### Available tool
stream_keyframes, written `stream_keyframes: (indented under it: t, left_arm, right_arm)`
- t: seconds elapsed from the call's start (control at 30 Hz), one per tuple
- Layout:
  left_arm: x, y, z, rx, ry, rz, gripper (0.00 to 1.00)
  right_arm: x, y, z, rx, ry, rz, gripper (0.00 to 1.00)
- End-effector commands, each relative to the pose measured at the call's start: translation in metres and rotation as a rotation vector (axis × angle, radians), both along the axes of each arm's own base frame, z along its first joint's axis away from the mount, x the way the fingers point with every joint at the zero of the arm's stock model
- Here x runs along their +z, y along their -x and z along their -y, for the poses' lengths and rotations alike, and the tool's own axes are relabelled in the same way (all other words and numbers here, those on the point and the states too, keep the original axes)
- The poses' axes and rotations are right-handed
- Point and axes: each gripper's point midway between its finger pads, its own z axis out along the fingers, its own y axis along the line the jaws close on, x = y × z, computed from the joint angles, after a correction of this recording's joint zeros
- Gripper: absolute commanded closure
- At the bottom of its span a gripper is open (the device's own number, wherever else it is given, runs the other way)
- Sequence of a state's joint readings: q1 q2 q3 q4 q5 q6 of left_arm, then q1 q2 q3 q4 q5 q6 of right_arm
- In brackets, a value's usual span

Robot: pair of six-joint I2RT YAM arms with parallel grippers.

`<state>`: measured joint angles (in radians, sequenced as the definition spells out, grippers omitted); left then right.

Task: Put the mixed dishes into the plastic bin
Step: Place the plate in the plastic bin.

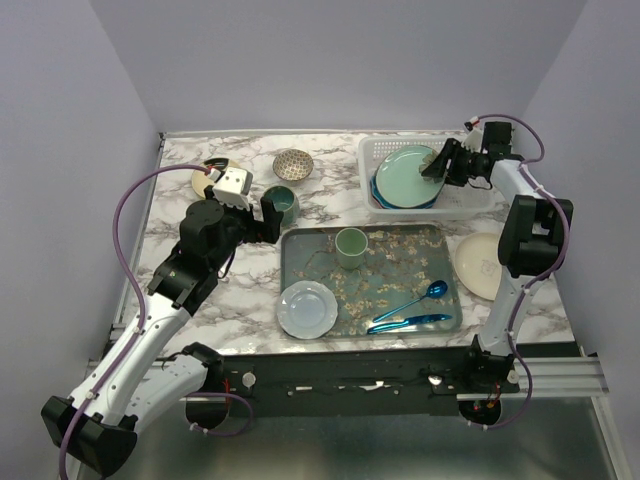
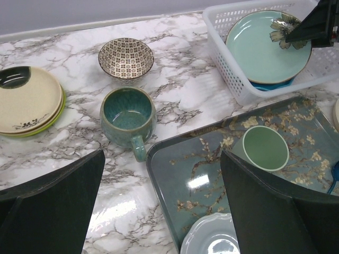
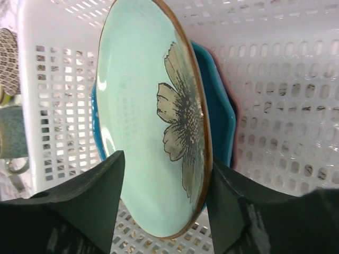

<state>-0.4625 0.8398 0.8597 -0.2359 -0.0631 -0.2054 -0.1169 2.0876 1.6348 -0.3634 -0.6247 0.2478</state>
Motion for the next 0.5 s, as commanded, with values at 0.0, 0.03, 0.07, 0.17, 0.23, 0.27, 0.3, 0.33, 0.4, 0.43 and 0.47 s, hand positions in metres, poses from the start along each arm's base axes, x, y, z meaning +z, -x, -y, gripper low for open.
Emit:
stream_keyframes:
  t: [0.0,0.03,0.07,0.17,0.23,0.27,0.3,0.33,0.4,0.43,0.47]
  left_arm:
    - [-0.0034,0.0013,0.0012,-0.018,-0.003,-0.006,0.01]
    - [-0.0046,0.0011,0.0013,-0.018,-0.003,-0.009,0.01]
    - [-0.0046,0.001,0.0011,-0.018,-0.003,-0.009,0.01]
    - [-0.0026,0.0018,0.0014,-0.021,0.0,-0.006,0.01]
    - [-0.0024,0.0024,0.0014,-0.023,0.001,-0.004,0.01]
    - [-0.0024,0.0024,0.0014,-0.023,0.001,-0.004,0.01]
    - [-0.0012,0.0024,0.0009,-0.021,0.004,-0.002,0.01]
    - [-0.0011,0.0029,0.0015,-0.024,0.004,-0.001,0.01]
    - [-0.001,0.0033,0.0015,-0.026,0.003,0.0,0.01]
    - [-0.0005,0.0037,0.0017,-0.027,0.006,0.0,0.01]
    - [0.0002,0.0037,0.0017,-0.027,0.006,0.002,0.01]
  right_arm:
    - [0.0026,-0.0087,0.0046,0.011,0.077,0.034,0.3]
    - [0.0017,-0.0092,0.0065,0.005,0.092,0.032,0.3]
    - [-0.0004,-0.0083,0.0081,0.009,0.106,0.029,0.28]
    - [-0.0018,-0.0079,0.0112,0.011,0.14,0.028,0.25]
    - [-0.0026,-0.008,0.0113,0.015,0.158,0.029,0.23]
    - [-0.0038,-0.0071,0.0115,0.016,0.165,0.024,0.23]
    - [-0.0035,-0.0071,0.0114,0.023,0.178,0.03,0.23]
    - [-0.0036,-0.0067,0.0115,0.022,0.193,0.03,0.21]
    - [-0.0044,-0.0061,0.0119,0.031,0.215,0.033,0.21]
    - [-0.0031,-0.0056,0.0118,0.029,0.229,0.035,0.21]
    - [-0.003,-0.005,0.0121,0.031,0.237,0.034,0.2]
